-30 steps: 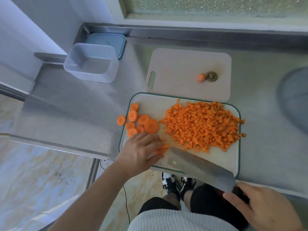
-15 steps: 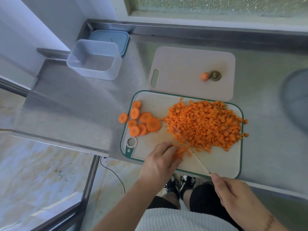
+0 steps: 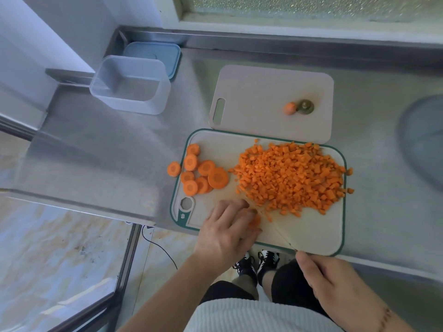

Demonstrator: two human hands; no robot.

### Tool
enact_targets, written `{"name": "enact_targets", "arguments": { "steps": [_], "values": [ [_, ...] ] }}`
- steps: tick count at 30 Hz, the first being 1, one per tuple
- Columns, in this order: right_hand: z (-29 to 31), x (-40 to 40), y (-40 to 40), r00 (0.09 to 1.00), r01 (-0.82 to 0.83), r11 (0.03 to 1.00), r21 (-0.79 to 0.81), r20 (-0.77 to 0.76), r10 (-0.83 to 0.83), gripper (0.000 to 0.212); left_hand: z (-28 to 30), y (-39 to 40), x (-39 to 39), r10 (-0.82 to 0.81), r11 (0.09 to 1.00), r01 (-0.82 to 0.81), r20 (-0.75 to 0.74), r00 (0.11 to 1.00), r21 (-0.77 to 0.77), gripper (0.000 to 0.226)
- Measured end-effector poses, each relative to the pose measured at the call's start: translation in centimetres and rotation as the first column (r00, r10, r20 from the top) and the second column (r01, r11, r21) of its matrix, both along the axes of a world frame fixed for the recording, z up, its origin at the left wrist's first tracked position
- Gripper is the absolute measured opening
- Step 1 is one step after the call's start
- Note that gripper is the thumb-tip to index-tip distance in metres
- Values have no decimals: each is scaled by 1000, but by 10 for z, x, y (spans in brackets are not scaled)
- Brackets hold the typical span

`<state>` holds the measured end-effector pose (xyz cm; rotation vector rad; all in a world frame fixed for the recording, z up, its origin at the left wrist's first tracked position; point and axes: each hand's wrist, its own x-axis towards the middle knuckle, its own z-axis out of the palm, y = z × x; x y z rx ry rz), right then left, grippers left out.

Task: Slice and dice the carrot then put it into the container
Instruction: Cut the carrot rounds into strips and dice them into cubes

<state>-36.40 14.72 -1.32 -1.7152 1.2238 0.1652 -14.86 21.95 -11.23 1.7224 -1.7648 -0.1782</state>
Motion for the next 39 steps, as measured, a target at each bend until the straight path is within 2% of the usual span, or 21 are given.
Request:
{"name": "enact_targets", "arguments": {
  "steps": [3,6,7,10,11,16,22,26,28,33,39],
  "values": [
    [5,2,1,1000,-9,1000,27,-13,9,45,-6,-2,4,-106,992,109,49,993,-70,13],
    [4,-4,6,998,-14,1000,-1,-58,14,52,-12,-2,7,-131,988,131,9,991,-77,14],
    [2,-7,8,995,-28,999,-42,-95,24,60,-13,-1,7,-132,988,130,-12,991,-84,14],
    [-6,-8,13,980,-87,989,-118,-187,64,108,-14,-2,7,-143,985,137,-57,988,-108,11],
    [-12,-7,12,984,-98,990,-104,-161,80,110,-14,-3,7,-148,984,141,-65,987,-110,10],
    [-23,21,-2,994,-103,994,-48,-50,101,69,-12,-3,6,-160,984,155,-59,985,-87,13],
    [4,13,0,999,-5,1000,20,47,4,50,-15,4,10,-152,986,150,-26,988,-68,17],
    [7,-5,7,993,-37,999,26,-112,40,58,-16,4,9,-159,984,156,-39,986,-87,13],
    [2,-3,6,987,-76,997,28,-143,79,60,-16,4,10,-171,982,166,-44,984,-92,14],
    [-13,22,0,986,-153,986,-62,-81,148,59,-14,4,10,-181,982,177,-50,982,-72,14],
    [-5,-4,1,999,-17,1000,23,33,17,68,-14,10,14,-188,981,187,-26,982,-50,21]
  ]
}}
